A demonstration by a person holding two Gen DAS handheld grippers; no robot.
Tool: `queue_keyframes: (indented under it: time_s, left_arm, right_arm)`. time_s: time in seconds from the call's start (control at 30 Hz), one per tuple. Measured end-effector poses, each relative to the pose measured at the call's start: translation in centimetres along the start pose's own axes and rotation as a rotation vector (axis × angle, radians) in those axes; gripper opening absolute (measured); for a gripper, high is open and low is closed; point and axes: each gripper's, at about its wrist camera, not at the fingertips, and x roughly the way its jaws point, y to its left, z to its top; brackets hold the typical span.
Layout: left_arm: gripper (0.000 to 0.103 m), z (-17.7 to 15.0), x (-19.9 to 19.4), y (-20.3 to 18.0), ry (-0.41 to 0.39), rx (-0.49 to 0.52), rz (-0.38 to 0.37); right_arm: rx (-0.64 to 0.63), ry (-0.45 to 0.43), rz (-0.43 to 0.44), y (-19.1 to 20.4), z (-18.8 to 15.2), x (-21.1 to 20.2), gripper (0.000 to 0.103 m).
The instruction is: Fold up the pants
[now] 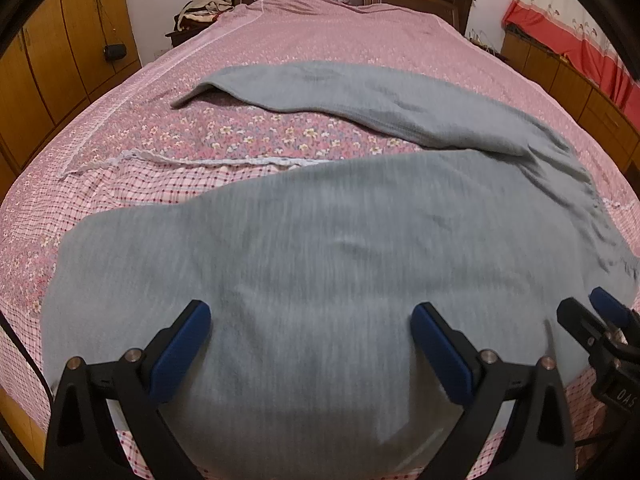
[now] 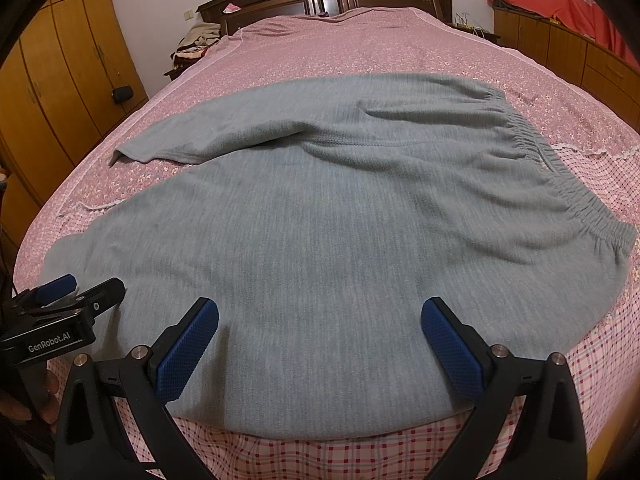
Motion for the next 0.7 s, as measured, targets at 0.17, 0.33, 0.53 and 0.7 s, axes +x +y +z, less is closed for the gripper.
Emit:
queue_keyframes:
  time_s: [0.17,0.33,0.53,0.7]
  left_arm:
    - [0.102,-0.1,0.08,-0.01,0.001,0.0,0.0]
    - [0.102,-0.11,0.09,-0.03,0.001,0.001,0.0]
    - [0.102,-0.11,0.08,-0.03,0.0,0.001,0.0]
    - [0.102,-0.15,0.2,0.01,0.0,0.004,0.0]
  right_arm:
    - [0.0,0.0,0.0,-0.04,-0.03,0.02,0.103]
    - [-0.001,0.001,0.0,-0.08,-0.04,0.07,0.103]
    - [-0.001,0.006,-0.006,-0.08,-0.07,0.17,0.103]
    - [-0.007,0.019,-0.022,0.14,0.09,0.35,0.103]
